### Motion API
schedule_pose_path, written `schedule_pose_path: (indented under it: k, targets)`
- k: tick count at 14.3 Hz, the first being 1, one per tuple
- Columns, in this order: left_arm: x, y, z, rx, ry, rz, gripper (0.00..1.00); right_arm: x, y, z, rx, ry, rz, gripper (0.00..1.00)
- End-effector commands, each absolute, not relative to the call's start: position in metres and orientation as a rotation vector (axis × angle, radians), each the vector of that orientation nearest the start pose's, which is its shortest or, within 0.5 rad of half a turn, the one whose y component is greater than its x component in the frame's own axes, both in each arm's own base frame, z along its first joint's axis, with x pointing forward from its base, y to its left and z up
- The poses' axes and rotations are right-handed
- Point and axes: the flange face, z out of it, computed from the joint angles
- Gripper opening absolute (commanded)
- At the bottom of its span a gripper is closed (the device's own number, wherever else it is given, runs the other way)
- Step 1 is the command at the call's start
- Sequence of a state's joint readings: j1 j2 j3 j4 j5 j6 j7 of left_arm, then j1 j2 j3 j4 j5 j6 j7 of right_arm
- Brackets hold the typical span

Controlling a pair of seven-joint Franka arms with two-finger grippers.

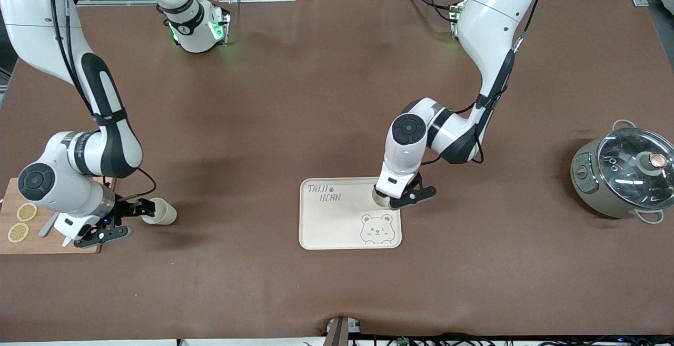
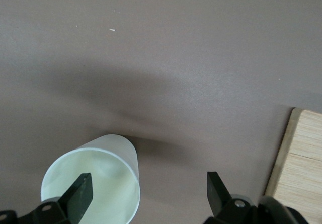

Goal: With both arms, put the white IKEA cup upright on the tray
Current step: 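Open the left gripper and lift away while the right gripper grasps cup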

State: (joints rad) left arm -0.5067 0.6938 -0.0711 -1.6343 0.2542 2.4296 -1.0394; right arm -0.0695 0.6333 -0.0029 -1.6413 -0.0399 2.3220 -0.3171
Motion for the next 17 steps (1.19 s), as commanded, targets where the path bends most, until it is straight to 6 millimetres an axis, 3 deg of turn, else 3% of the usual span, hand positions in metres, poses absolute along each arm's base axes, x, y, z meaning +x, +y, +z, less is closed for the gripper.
schedule_pose_path:
  k: [1, 6, 8, 10, 11, 14, 15, 17]
  targets:
    - [0.597, -0.378, 0.224, -3.07, -0.465, -0.303, 1.0, 0.685, -0.048, 0.237, -3.138, -0.444, -0.083, 1.0]
    - [0.598, -0.377, 0.234, -3.068, -0.502, -0.309, 1.0, 0.682, -0.042, 0.22, -3.137, -0.46, -0.114, 1.0]
    - [0.597, -0.374, 0.255, -3.047, -0.529, -0.297, 1.0, 0.682, -0.045, 0.22, -3.138, -0.453, -0.114, 1.0]
    - [0.595, -0.371, 0.277, -3.023, -0.54, -0.274, 1.0, 0.682, -0.041, 0.219, -3.136, -0.459, -0.112, 0.68]
    - [0.595, -0.37, 0.289, -3.019, -0.547, -0.278, 1.0, 0.682, -0.041, 0.219, -3.136, -0.457, -0.112, 0.56]
    - [0.594, -0.359, 0.341, -3.025, -0.608, -0.259, 1.0, 0.682, -0.04, 0.219, -3.136, -0.459, -0.112, 0.08]
    - [0.595, -0.351, 0.36, -3.036, -0.616, -0.248, 1.0, 0.682, -0.04, 0.219, -3.136, -0.459, -0.112, 0.0]
    - [0.605, -0.317, 0.392, -3.067, -0.572, -0.193, 1.0, 0.683, -0.031, 0.218, -3.128, -0.475, -0.114, 0.0]
